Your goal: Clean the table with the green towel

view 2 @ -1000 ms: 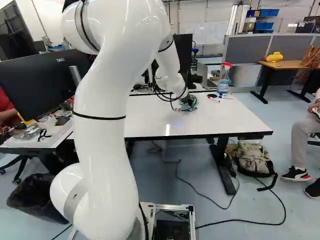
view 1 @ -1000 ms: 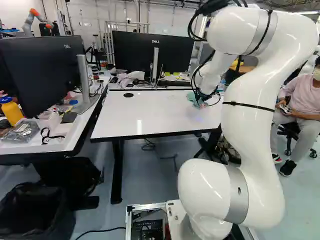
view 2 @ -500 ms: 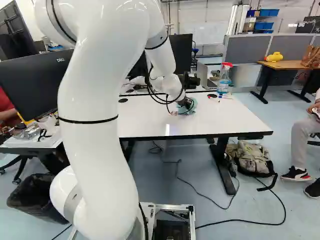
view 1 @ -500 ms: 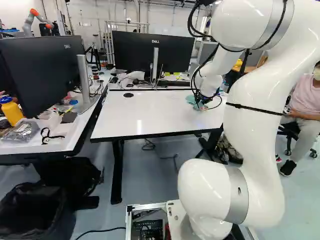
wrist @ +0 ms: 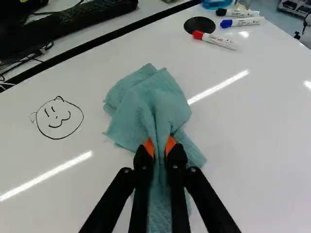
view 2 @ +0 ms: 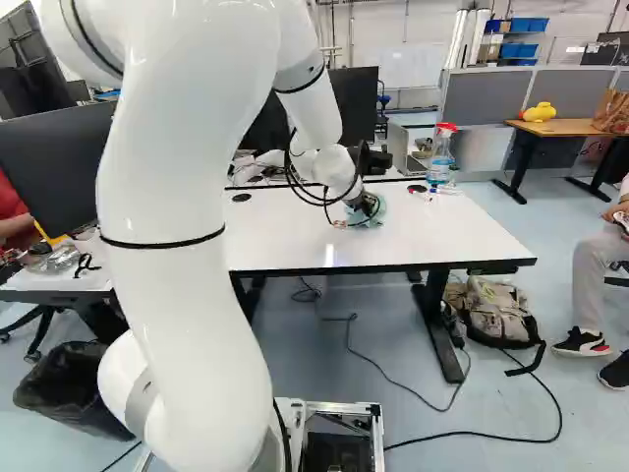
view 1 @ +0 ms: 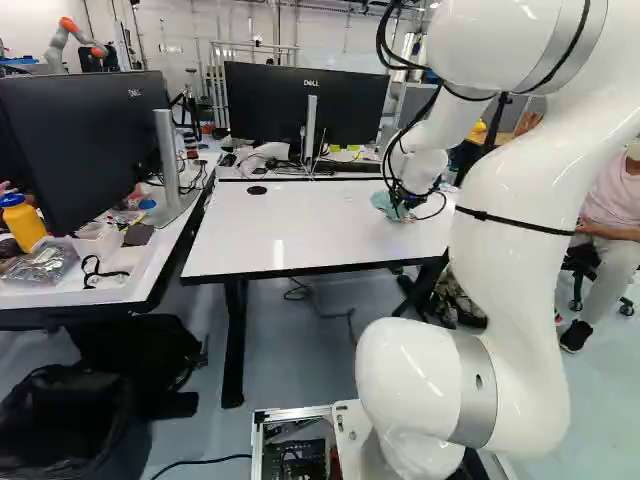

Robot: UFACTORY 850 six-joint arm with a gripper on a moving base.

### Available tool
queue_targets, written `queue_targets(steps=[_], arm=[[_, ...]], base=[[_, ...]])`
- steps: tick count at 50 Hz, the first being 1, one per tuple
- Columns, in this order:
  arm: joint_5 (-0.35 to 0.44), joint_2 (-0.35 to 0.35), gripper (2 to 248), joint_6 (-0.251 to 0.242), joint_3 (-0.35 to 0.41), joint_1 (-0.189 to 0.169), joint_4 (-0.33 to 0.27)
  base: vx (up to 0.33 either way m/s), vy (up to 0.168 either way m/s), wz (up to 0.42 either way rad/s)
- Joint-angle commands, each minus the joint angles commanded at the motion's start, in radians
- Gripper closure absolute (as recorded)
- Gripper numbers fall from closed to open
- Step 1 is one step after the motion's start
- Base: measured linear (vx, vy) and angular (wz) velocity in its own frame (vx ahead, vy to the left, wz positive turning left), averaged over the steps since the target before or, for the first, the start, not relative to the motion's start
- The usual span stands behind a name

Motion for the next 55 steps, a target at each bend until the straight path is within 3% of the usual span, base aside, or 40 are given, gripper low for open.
queue_targets(steps=[18,55], arm=[[0.0,0.054,205,0.0,0.017,0.006,0.0],[0.0,0.187,205,0.0,0.167,0.092,0.0]], base=[[0.0,0.0,0.0],[0.0,0.0,0.0]])
